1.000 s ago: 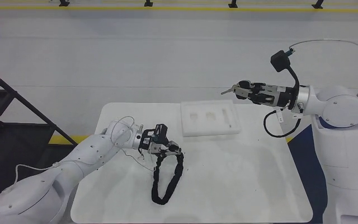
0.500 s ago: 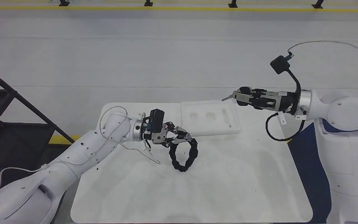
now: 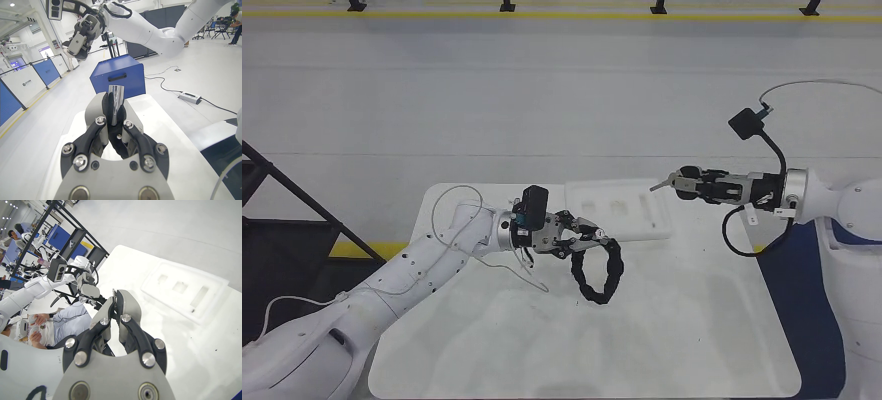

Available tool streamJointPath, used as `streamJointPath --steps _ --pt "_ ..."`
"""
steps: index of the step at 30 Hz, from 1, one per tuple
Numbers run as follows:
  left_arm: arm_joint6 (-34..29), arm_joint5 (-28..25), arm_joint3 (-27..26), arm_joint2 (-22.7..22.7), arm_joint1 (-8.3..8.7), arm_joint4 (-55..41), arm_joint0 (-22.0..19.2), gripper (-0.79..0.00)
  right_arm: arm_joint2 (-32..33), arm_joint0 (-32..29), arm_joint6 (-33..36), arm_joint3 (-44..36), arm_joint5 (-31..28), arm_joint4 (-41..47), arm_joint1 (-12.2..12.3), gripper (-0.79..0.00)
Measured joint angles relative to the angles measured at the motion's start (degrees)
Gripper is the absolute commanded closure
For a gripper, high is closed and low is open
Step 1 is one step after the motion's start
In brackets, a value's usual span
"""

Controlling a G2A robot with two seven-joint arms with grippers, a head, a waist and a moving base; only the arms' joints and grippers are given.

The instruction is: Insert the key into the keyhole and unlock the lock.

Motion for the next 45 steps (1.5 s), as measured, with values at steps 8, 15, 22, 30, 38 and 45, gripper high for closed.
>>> streamJointPath --steps 8,15,22,30,38,45 --pt "-0.01 0.0 -0.01 0.0 0.01 0.02 0.0 0.0 -0.01 0.0 -0.03 0.03 -0.02 0.04 0.0 0.0" --pt "0.0 0.93 0.28 -0.74 -0.01 -1.71 1.16 0.0 -0.02 -0.08 -0.13 0.02 0.02 0.03 0.0 0.0" --pt "-2.15 0.78 2.26 -1.12 -2.04 -7.96 3.51 0.0 0.05 -2.35 -2.44 -2.94 4.82 -4.05 0.63 0.0" --pt "1.1 2.68 6.2 1.43 -7.11 -5.51 2.55 0.0 1.21 -5.23 -0.88 -9.6 11.78 -8.62 1.68 0.0" --pt "7.79 6.2 12.18 3.42 -11.75 0.78 1.0 0.0 0.5 -6.4 1.32 -16.66 16.13 -12.55 2.52 0.0" --pt "13.47 8.82 16.85 4.38 -14.99 3.66 0.7 0.0 -2.63 -5.98 1.35 -18.53 18.65 -15.81 2.85 0.0"
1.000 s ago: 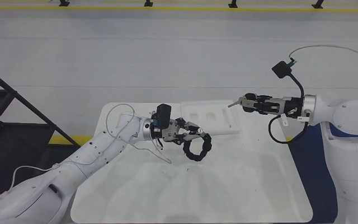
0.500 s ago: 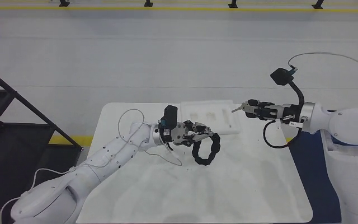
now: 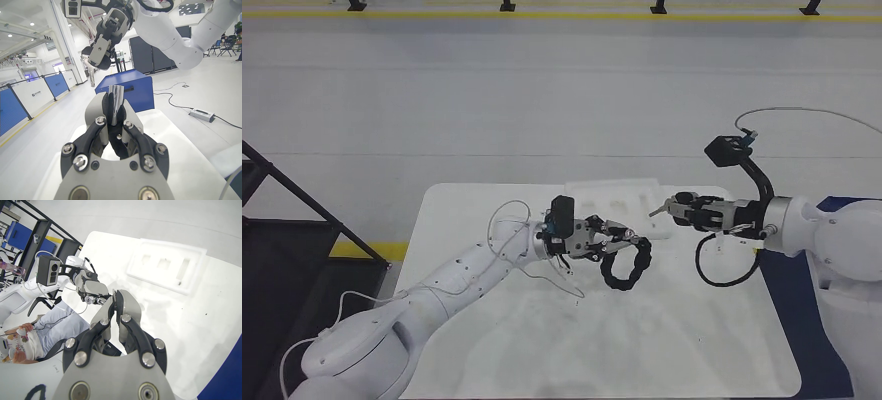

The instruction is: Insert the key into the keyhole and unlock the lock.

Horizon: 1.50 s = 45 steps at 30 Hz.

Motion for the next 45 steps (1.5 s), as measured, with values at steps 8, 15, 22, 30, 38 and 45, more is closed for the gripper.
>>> streamJointPath --steps 8,15,22,30,38,45 --pt "0.58 2.32 5.06 -0.49 -2.59 -0.26 -0.04 0.0 -1.86 0.6 -0.96 -1.24 2.92 -2.25 0.3 0.0" --pt "1.22 7.9 7.24 -1.52 -4.35 0.09 1.24 0.0 -2.62 0.65 -1.18 -1.9 6.77 -0.85 0.43 0.0" --pt "1.89 6.95 7.67 -1.72 -4.88 -0.74 1.8 0.0 -2.64 0.58 -1.75 -1.96 8.25 0.02 0.43 0.0" --pt "0.6 7.46 6.93 -2.4 -4.85 -1.89 2.58 0.0 -2.59 -0.87 -3.52 -1.9 8.99 1.16 0.42 0.0" --pt "-6.54 12.96 3.15 -5.57 -4.44 -2.21 5.48 0.0 -0.89 -2.0 -2.06 -6.25 16.03 1.46 1.06 0.0" --pt "-10.41 17.16 0.24 -7.37 -4.63 -1.45 7.61 0.0 -1.77 -4.15 -4.26 -10.16 18.32 -3.92 2.3 0.0"
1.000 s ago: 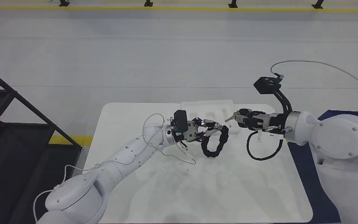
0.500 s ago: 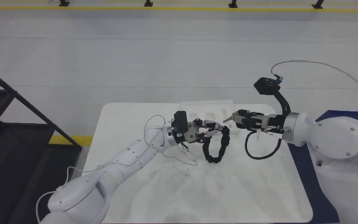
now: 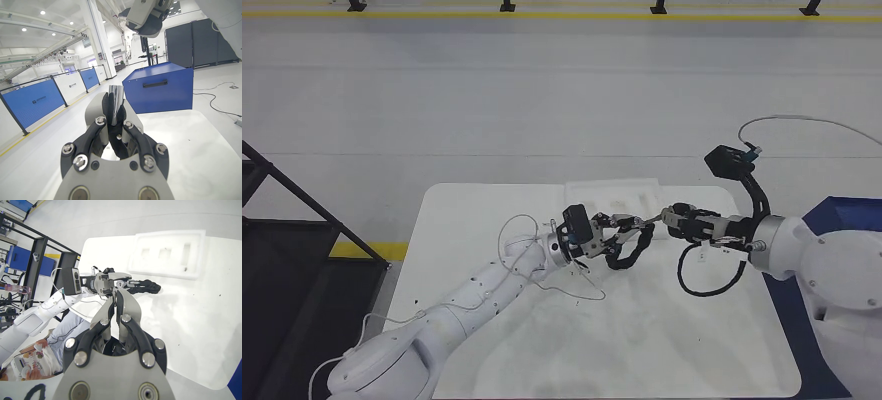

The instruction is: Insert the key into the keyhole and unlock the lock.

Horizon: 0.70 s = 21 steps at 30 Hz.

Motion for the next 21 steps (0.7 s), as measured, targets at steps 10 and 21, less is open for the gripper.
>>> streamJointPath --steps 10,21 --pt "-0.21 2.42 -1.88 -2.17 -0.04 3.24 1.76 0.0 -5.05 0.13 -2.57 -1.16 2.59 -5.35 1.26 0.0" --pt "-1.18 3.18 -2.54 -4.11 -0.28 6.1 2.88 0.0 -7.61 1.33 -4.84 -0.83 4.85 -4.85 2.38 0.0"
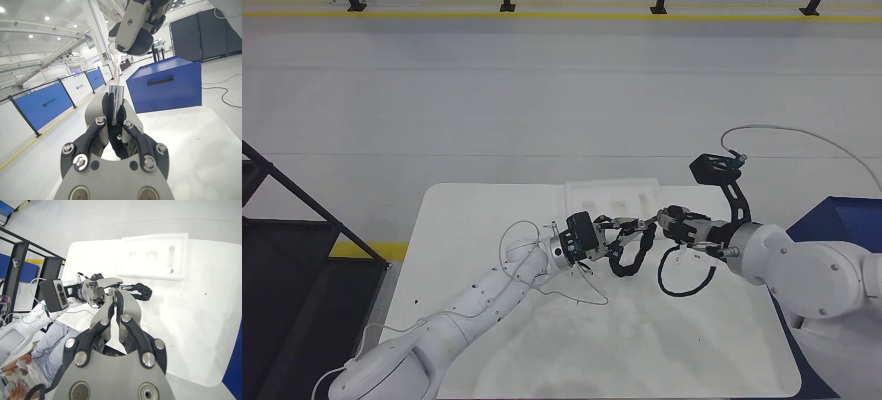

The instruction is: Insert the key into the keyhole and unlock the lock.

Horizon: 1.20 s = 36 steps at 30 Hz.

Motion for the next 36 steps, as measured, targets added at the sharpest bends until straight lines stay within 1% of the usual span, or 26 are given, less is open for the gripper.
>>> streamJointPath --steps 36 --pt "-1.07 -2.17 -0.44 -4.68 -1.14 3.98 2.16 0.0 -6.78 5.0 -4.76 1.05 4.76 5.73 5.06 0.0"
